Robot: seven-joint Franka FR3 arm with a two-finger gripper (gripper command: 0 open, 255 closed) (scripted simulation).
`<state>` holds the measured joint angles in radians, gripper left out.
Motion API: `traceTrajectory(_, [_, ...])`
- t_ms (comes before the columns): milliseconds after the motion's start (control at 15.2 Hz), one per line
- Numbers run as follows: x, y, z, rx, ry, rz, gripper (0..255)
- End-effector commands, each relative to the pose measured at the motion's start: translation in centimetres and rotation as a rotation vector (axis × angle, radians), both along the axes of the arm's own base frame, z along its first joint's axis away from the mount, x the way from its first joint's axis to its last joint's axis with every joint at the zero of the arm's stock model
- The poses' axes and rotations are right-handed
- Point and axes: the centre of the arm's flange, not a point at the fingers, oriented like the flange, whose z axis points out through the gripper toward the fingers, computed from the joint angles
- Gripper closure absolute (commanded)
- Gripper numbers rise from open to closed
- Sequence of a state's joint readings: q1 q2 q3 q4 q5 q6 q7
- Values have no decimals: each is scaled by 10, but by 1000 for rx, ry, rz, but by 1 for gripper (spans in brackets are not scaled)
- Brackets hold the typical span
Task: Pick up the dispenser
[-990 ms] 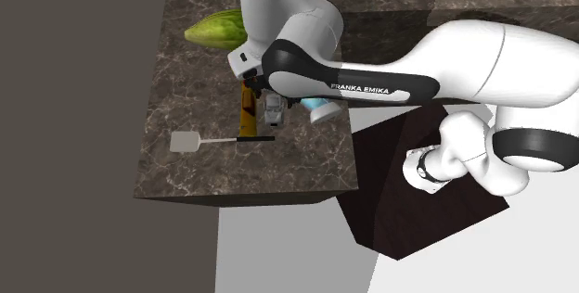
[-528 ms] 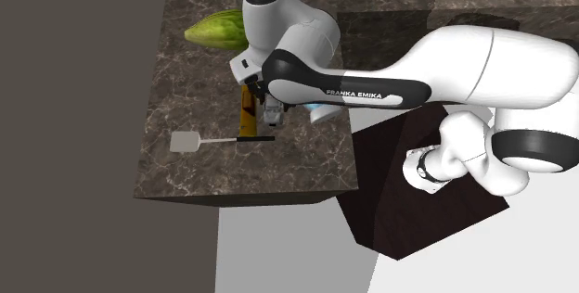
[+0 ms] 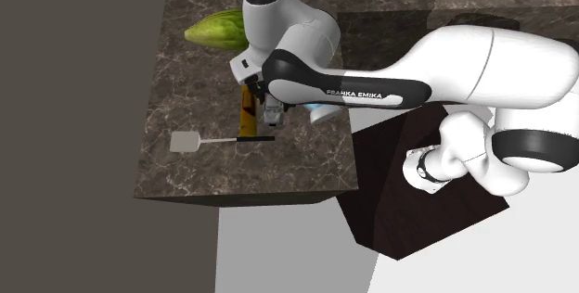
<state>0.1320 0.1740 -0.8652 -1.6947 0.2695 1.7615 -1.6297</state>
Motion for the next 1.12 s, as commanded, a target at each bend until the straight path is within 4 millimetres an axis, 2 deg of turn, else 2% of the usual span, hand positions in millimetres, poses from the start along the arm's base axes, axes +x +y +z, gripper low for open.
traceTrajectory(0, [0, 0, 4, 1, 1, 0, 255])
traceTrajectory(924, [0, 0, 78, 1, 1, 0, 255])
traceTrajectory(1056, [0, 0, 79, 1, 1, 0, 255])
